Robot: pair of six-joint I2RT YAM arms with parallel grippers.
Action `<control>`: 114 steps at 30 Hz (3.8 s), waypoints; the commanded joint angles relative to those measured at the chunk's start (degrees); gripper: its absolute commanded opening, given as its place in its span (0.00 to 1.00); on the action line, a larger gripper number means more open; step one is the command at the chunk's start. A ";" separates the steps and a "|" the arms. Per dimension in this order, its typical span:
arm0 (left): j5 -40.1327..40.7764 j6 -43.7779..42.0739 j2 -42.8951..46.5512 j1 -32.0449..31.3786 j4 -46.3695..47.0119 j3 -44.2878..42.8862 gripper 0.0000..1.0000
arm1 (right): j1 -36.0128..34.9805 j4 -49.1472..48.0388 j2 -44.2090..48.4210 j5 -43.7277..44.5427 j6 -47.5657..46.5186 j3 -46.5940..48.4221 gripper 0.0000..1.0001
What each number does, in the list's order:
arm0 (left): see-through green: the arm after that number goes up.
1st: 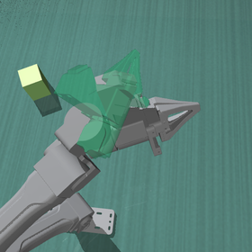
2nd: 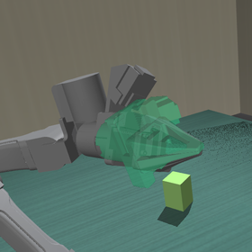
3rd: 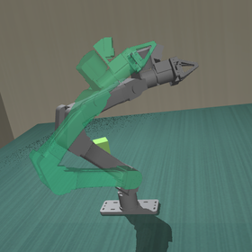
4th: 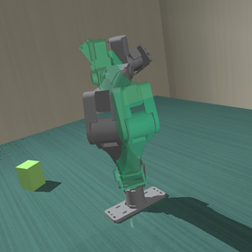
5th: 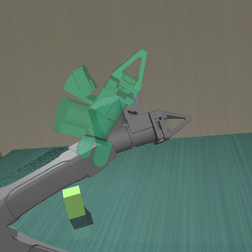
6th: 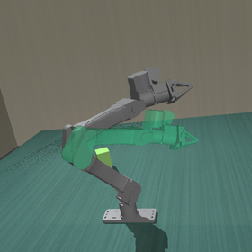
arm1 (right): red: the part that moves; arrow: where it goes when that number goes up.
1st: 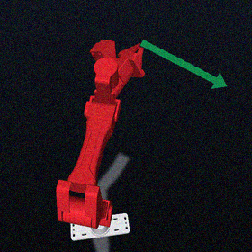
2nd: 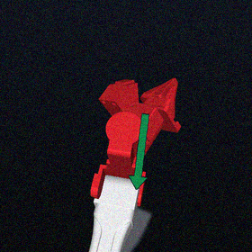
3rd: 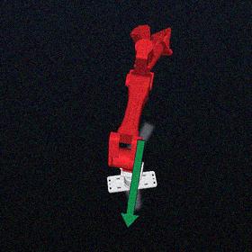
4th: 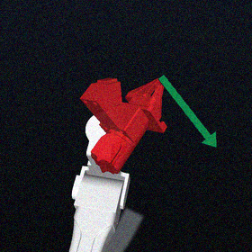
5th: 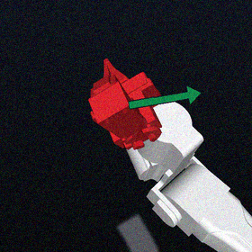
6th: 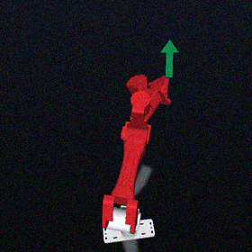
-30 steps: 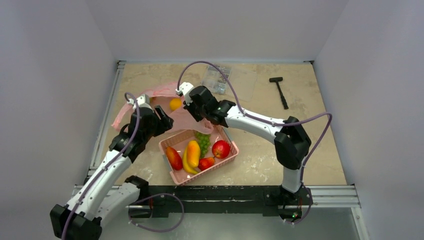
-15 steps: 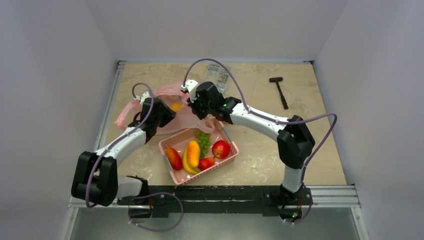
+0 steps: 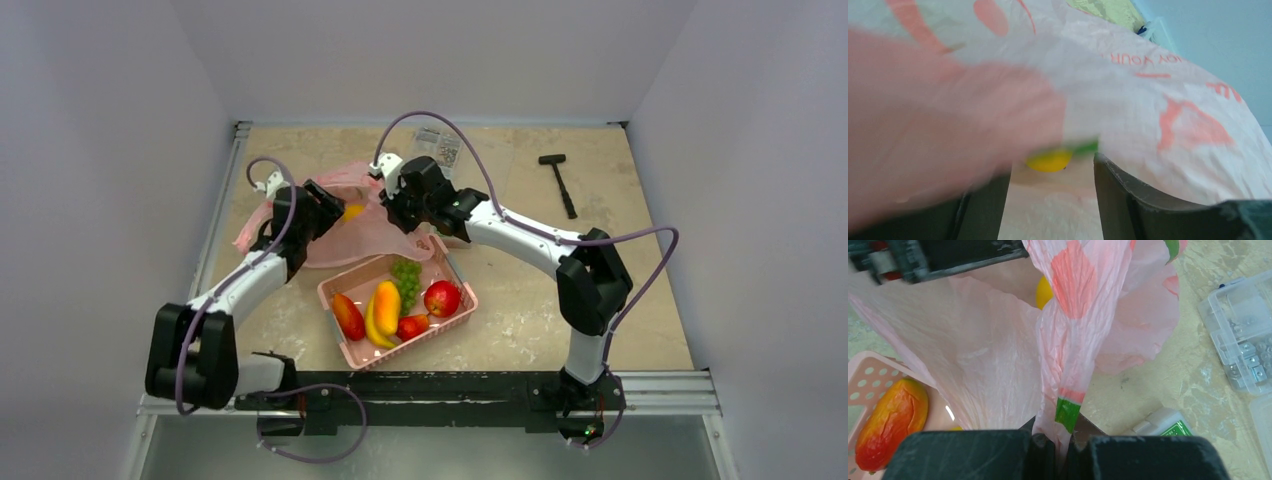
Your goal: Take the fake fruits out of the plastic bag
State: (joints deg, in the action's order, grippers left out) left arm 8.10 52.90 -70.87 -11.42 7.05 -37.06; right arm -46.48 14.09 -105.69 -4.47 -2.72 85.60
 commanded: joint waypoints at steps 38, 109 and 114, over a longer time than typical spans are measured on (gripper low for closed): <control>-33.93 17.08 -42.99 -0.06 15.38 -22.18 0.43 | 1.77 -3.57 0.69 -2.32 -1.68 1.29 0.00; -12.15 4.74 14.00 -31.05 -12.20 3.45 0.58 | 1.84 -6.59 3.52 -5.54 0.17 -0.98 0.00; -9.29 3.93 17.44 -31.04 -15.97 3.42 0.77 | 1.83 -6.73 3.82 -5.81 0.34 -1.23 0.00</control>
State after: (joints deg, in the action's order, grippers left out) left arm -4.64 57.47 -56.66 -42.15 -8.32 -31.29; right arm -44.84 9.63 -104.92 -8.78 -3.20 84.64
